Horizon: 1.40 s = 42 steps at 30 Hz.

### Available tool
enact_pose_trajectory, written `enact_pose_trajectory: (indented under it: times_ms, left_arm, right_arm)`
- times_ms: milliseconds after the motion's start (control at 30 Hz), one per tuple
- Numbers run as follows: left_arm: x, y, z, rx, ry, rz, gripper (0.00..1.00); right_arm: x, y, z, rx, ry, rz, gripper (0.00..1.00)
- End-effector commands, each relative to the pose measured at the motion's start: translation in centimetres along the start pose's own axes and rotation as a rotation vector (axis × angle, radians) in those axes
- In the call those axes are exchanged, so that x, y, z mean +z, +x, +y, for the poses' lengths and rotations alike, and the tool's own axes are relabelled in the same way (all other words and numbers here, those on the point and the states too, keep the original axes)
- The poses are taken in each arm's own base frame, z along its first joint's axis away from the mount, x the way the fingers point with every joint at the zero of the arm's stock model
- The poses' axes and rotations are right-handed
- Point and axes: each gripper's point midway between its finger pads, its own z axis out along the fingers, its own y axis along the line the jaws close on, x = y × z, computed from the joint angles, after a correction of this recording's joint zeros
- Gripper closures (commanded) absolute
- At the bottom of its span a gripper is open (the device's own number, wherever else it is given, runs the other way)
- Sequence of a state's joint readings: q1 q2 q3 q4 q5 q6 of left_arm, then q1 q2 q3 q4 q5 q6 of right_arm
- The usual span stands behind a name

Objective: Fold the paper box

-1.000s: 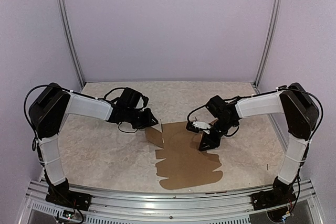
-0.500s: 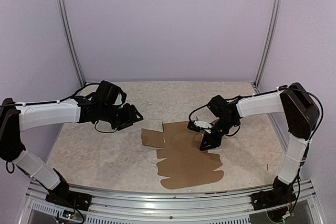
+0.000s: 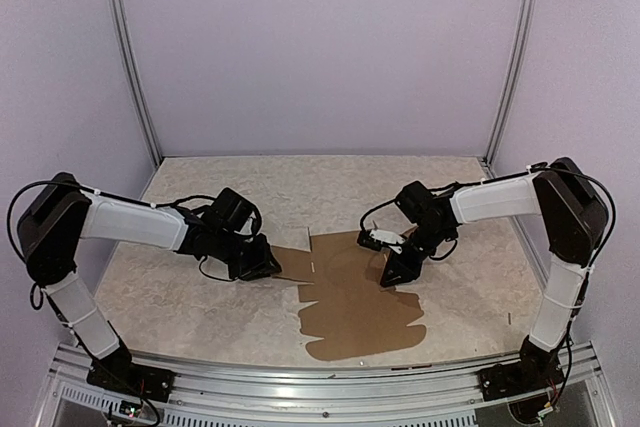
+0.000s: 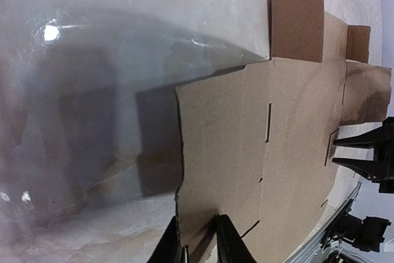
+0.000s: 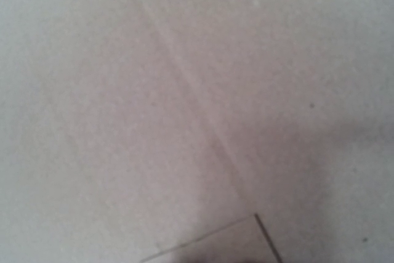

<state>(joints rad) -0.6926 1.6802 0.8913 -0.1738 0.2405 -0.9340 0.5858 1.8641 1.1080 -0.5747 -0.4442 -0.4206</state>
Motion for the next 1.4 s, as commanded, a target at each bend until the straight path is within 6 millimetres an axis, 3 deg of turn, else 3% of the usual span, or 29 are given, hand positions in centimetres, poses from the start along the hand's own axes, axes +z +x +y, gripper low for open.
enact_pose_trajectory:
  times_ms: [0,267,467,633,800,1033,1167,1367]
  left_arm:
    - [0.8,-0.8,-1.7,0.005,0.096,0.006,0.87]
    - [0.7,-2.6,-3.6,0.069,0.219,-0.007,0.98]
    - [1.2,-3.8,-4.3,0.152,0.327,0.09,0.98]
    - [1.8,-5.1,-4.0,0.233,0.327,0.144,0.98]
    - [2.3,-6.6,-4.4,0.276,0.323,0.197,0.98]
    - [3.4,-6.5,-3.7,0.279,0.277,0.267,0.96]
    - [3.7,-6.1,-3.5,0.271,0.279,0.288,0.95]
    - [4.0,-6.1,-3.5,0.271,0.277,0.29,0.91]
  right_arm:
    - [1.4,5.6,-0.4,0.092,0.023,0.184,0.78]
    - [0.1,5.5,0.9,0.039,-0.015,0.173,0.77]
    - [-3.2,3.4,1.6,-0.075,-0.026,0.108,0.75]
    - [-4.7,3.3,1.9,-0.199,-0.012,0.103,0.75]
    - [-4.8,3.2,1.7,-0.253,0.01,0.101,0.76]
    - [-5.4,0.8,-0.3,-0.277,0.107,0.038,0.81]
    - [-4.9,-0.1,-1.2,-0.272,0.124,0.022,0.84]
    - [-3.2,-0.5,-0.8,-0.273,0.064,0.023,0.87]
